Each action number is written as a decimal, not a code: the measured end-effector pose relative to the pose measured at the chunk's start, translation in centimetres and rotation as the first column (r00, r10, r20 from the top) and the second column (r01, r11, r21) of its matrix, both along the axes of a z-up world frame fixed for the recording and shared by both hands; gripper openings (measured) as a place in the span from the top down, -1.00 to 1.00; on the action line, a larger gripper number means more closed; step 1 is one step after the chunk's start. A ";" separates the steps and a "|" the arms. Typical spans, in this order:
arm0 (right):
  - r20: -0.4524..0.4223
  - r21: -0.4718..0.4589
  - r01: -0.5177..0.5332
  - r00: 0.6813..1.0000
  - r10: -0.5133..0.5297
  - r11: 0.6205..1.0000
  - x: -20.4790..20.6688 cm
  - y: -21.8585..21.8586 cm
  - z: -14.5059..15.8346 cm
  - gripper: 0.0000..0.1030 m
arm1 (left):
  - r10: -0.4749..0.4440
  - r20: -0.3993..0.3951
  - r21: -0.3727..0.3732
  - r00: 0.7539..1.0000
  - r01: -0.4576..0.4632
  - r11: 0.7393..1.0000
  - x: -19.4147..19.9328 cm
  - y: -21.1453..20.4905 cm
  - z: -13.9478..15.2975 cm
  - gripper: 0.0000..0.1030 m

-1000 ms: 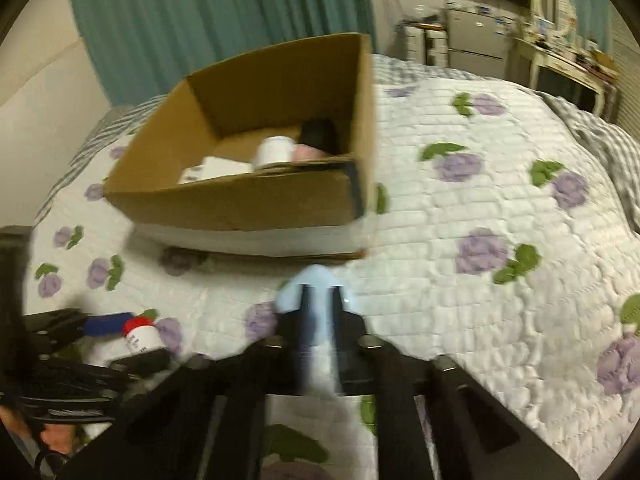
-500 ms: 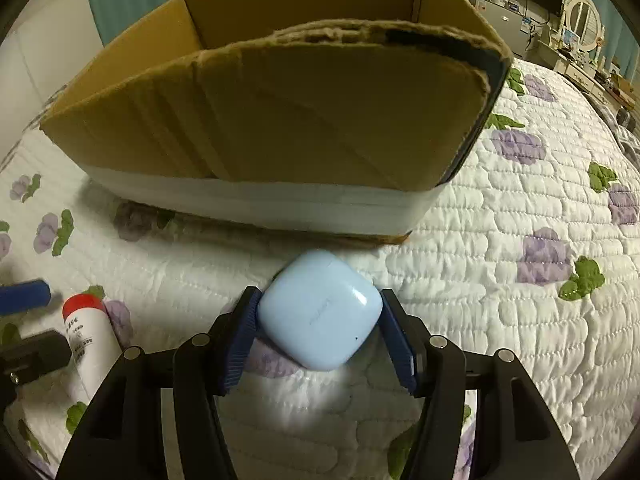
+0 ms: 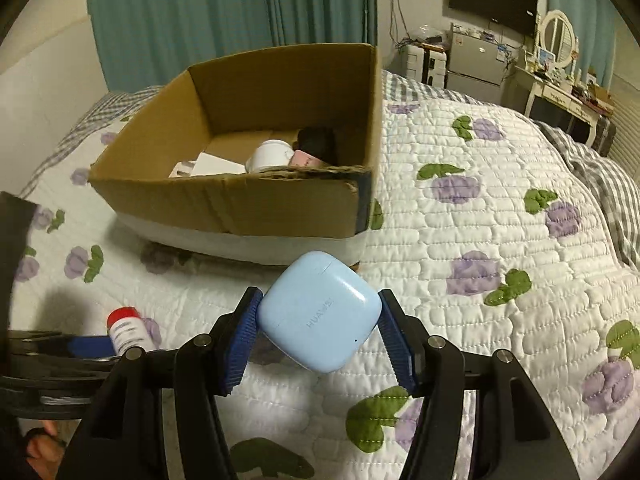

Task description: Organize rigid objects

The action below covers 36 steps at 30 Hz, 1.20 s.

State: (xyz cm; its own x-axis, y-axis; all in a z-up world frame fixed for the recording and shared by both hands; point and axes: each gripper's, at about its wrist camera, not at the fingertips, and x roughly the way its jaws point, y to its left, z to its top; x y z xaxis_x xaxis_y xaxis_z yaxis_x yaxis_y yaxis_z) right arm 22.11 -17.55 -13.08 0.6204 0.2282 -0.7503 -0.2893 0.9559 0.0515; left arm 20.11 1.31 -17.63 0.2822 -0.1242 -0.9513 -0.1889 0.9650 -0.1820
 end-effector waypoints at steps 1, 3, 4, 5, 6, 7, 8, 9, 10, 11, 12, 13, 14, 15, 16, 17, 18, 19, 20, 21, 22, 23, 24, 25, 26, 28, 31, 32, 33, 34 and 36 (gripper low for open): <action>0.001 0.003 0.000 1.000 0.000 1.000 0.2 0.4 0.0 -0.13 | -0.013 0.010 -0.005 1.000 0.013 1.000 -0.1 -0.1 0.1 -0.24; 0.012 0.012 -0.007 1.000 0.007 1.000 -0.5 0.6 0.4 -0.13 | -0.041 0.025 -0.037 0.999 0.042 0.998 -0.5 -0.2 0.3 -0.07; 0.022 0.016 -0.011 1.000 0.011 1.000 -0.7 0.7 0.7 -0.13 | -0.051 0.029 -0.055 0.998 0.052 0.997 -0.6 -0.2 0.3 0.02; 0.026 0.018 -0.014 1.000 0.014 1.000 -0.2 0.0 0.9 -0.13 | -0.065 0.036 -0.070 0.997 0.067 0.995 -0.9 -0.2 0.5 0.05; 0.035 0.021 -0.020 0.999 0.020 1.000 -0.4 0.1 1.2 -0.13 | -0.077 0.043 -0.076 0.996 0.081 0.994 -1.2 -0.2 0.6 0.08; 0.043 0.021 -0.024 0.999 0.023 0.999 -0.8 0.3 1.5 -0.13 | -0.089 0.048 -0.077 0.995 0.092 0.993 -1.4 -0.2 0.7 0.10; 0.048 0.021 -0.027 0.998 0.026 0.999 -1.0 0.3 1.6 -0.13 | -0.104 0.055 -0.077 0.993 0.108 0.991 -1.8 -0.2 0.8 0.11; 0.055 0.020 -0.031 0.998 0.030 0.999 -1.3 0.4 1.8 -0.13 | -0.116 0.062 -0.075 0.991 0.121 0.990 -2.1 -0.2 1.1 0.13; 0.062 0.019 -0.038 0.997 0.036 0.999 -1.7 0.4 2.1 -0.13 | -0.126 0.074 -0.072 0.989 0.131 0.989 -2.6 -0.2 1.5 0.15; 0.067 0.019 -0.040 0.997 0.039 0.999 -1.7 0.4 2.3 -0.13 | -0.134 0.096 -0.061 0.986 0.140 0.988 -3.0 -0.4 2.1 0.16; 0.076 0.017 -0.042 0.996 0.041 0.999 -2.1 0.5 2.7 -0.13 | -0.140 0.114 -0.043 0.984 0.146 0.988 -3.8 -0.3 2.6 0.18; 0.077 0.021 -0.043 0.996 0.041 0.999 -2.3 0.4 2.9 -0.13 | -0.157 0.138 -0.015 0.978 0.160 0.987 -4.3 -0.2 3.5 0.20; 0.077 0.025 -0.044 0.996 0.042 0.999 -2.5 0.4 3.0 -0.13 | -0.164 0.160 0.001 0.973 0.166 0.986 -4.6 0.0 4.2 0.20; 0.082 0.028 -0.047 0.996 0.044 0.999 -2.8 0.4 3.2 -0.13 | -0.168 0.186 0.015 0.968 0.168 0.986 -4.8 0.2 5.1 0.21; 0.089 0.022 -0.053 0.995 0.051 0.998 -3.2 0.6 3.6 -0.13 | -0.179 0.212 0.025 0.961 0.178 0.984 -5.1 0.5 6.1 0.21; 0.093 0.016 -0.055 0.994 0.053 0.998 -3.3 0.7 3.8 -0.13 | -0.185 0.246 0.031 0.952 0.183 0.983 -5.1 1.1 7.2 0.21; 0.101 0.006 -0.058 0.993 0.057 0.998 -3.7 0.9 4.2 -0.13 | -0.186 0.268 0.036 0.945 0.183 0.982 -4.9 1.3 8.1 0.22; 0.113 0.003 -0.065 0.992 0.064 0.998 -4.0 1.2 4.9 -0.13 | -0.190 0.292 0.041 0.937 0.186 0.982 -5.0 1.6 9.2 0.22; 0.119 0.005 -0.069 0.991 0.067 0.998 -4.1 1.3 5.2 -0.13 | -0.187 0.309 0.044 0.932 0.183 0.982 -4.5 1.9 9.9 0.22; 0.127 0.006 -0.072 0.989 0.071 0.997 -4.2 1.5 5.8 -0.13 | -0.187 0.328 0.048 0.926 0.181 0.982 -4.4 1.9 10.9 0.22; 0.139 0.002 -0.073 0.988 0.072 0.997 -4.3 1.8 6.5 -0.13 | -0.184 0.347 0.053 0.920 0.176 0.983 -4.1 2.0 11.6 0.22; 0.149 0.000 -0.076 0.986 0.075 0.997 -4.3 2.0 7.0 -0.13 | -0.186 0.369 0.064 0.911 0.175 0.983 -3.7 1.9 12.3 0.22; 0.162 0.000 -0.079 0.984 0.078 0.997 -4.2 2.2 7.7 -0.13 | -0.193 0.393 0.077 0.899 0.177 0.981 -3.4 2.0 13.3 0.22; 0.179 0.002 -0.088 0.980 0.087 0.996 -3.9 2.5 8.7 -0.13 | -0.197 0.412 0.089 0.890 0.176 0.980 -2.9 1.9 14.3 0.22; 0.192 0.004 -0.094 0.977 0.091 0.996 -3.6 2.7 9.5 -0.13 | -0.201 0.422 0.097 0.884 0.177 0.979 -2.2 1.7 14.6 0.22; 0.218 0.009 -0.101 0.971 0.097 0.995 -2.7 2.9 11.0 -0.13 | -0.206 0.444 0.118 0.872 0.171 0.978 -0.7 1.6 15.9 0.22; 0.254 0.025 -0.109 0.962 0.099 0.994 -1.0 3.2 13.0 -0.13 | -0.231 0.465 0.169 0.855 0.170 0.971 1.9 1.5 17.2 0.22; 0.262 0.032 -0.112 0.960 0.100 0.993 -0.4 3.2 13.5 -0.13 | -0.239 0.467 0.187 0.851 0.170 0.968 2.5 1.4 17.3 0.22; 0.271 0.038 -0.116 0.957 0.101 0.993 0.5 3.4 14.0 -0.13 | -0.250 0.466 0.207 0.849 0.169 0.963 3.5 1.3 17.3 0.22; 0.282 0.042 -0.119 0.954 0.103 0.992 1.5 3.6 14.4 -0.13 | -0.255 0.466 0.219 0.847 0.168 0.961 4.2 1.2 17.2 0.22; 0.300 0.038 -0.123 0.948 0.106 0.992 3.2 4.0 15.0 -0.13 | -0.264 0.467 0.234 0.844 0.170 0.957 6.0 1.0 17.0 0.22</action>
